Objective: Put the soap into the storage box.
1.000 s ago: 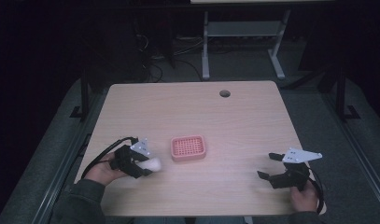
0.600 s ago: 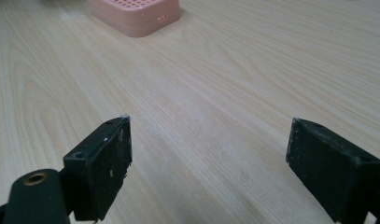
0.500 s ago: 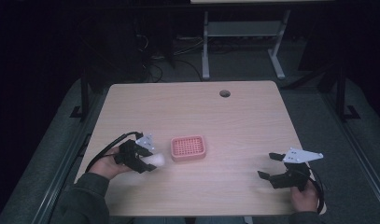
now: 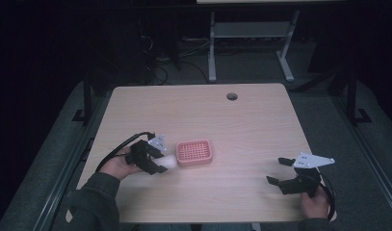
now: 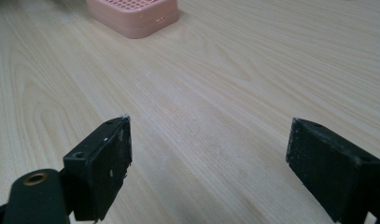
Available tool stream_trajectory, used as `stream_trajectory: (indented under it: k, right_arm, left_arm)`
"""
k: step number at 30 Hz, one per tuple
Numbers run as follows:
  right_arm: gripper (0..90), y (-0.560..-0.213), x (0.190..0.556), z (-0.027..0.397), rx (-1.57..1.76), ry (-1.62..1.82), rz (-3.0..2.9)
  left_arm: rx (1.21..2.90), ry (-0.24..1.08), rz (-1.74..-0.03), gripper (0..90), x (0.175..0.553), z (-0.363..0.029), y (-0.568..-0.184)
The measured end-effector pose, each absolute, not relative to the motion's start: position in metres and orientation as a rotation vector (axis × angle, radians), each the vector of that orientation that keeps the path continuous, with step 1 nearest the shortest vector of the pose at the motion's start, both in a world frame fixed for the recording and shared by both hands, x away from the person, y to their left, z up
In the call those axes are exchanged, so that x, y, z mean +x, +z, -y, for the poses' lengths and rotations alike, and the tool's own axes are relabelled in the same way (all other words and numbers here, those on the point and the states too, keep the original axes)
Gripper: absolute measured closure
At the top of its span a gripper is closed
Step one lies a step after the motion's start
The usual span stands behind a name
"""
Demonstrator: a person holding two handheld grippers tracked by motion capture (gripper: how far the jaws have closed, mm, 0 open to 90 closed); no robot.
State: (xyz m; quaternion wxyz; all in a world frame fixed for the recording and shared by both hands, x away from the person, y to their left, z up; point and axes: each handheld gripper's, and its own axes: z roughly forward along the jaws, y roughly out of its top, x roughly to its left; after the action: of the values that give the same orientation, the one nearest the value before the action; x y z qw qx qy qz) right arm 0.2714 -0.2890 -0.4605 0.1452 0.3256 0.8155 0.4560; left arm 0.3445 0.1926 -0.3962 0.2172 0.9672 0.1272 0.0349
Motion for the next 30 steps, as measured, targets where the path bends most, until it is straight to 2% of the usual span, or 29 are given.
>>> stream_trajectory:
  k: [30]
  right_arm:
    - [13.5,-0.46,0.271,0.29,0.932,1.326,-2.348]
  left_arm:
    - [2.686,0.102,-0.316,49.1,0.362,-0.17,-0.386]
